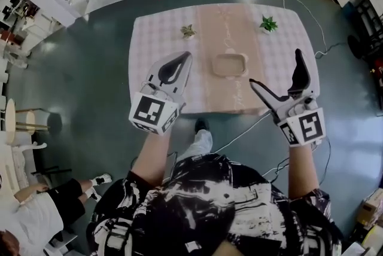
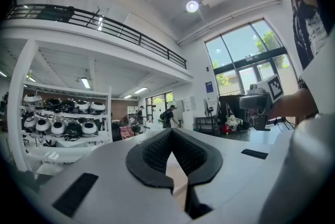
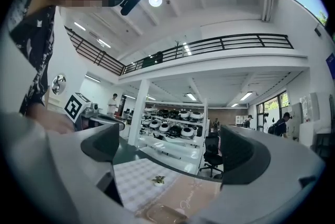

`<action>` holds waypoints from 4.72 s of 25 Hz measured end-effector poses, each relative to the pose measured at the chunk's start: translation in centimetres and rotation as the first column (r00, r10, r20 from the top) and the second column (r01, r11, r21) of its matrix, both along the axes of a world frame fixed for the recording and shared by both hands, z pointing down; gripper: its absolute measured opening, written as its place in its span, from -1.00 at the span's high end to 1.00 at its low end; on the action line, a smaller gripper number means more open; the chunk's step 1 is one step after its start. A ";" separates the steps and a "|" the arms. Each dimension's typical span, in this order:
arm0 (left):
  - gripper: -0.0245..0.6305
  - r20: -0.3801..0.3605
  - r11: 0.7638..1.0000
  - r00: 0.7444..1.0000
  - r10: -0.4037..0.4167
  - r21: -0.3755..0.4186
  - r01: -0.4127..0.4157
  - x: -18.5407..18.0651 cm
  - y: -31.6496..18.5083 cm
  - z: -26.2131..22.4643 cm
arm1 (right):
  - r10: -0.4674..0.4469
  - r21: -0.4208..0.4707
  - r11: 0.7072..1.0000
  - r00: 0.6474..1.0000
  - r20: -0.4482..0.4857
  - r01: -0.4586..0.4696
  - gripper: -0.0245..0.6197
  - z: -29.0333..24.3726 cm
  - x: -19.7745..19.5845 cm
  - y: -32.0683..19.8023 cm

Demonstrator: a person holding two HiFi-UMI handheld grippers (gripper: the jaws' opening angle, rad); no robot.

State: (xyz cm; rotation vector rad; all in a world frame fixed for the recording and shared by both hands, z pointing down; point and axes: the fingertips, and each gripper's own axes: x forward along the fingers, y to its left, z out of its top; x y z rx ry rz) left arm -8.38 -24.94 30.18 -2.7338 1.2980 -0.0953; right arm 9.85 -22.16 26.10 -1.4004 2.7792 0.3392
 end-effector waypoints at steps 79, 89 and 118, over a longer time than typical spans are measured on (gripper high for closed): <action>0.93 0.060 0.964 0.997 0.058 -0.262 -0.041 2.5 -20.0 11.6 | 0.053 -0.887 0.422 0.982 -0.182 -0.188 0.83 47.0 5.2 -21.1; 0.93 0.070 0.965 0.996 0.060 -0.261 -0.039 2.0 -20.0 11.6 | 0.109 -0.905 0.395 0.986 -0.126 -0.160 0.88 46.5 5.2 -21.2; 0.93 0.054 0.996 0.997 0.054 -0.080 -0.049 1.9 -20.0 2.1 | 0.230 -0.305 0.926 0.973 -0.008 -0.221 0.88 9.3 8.6 -24.8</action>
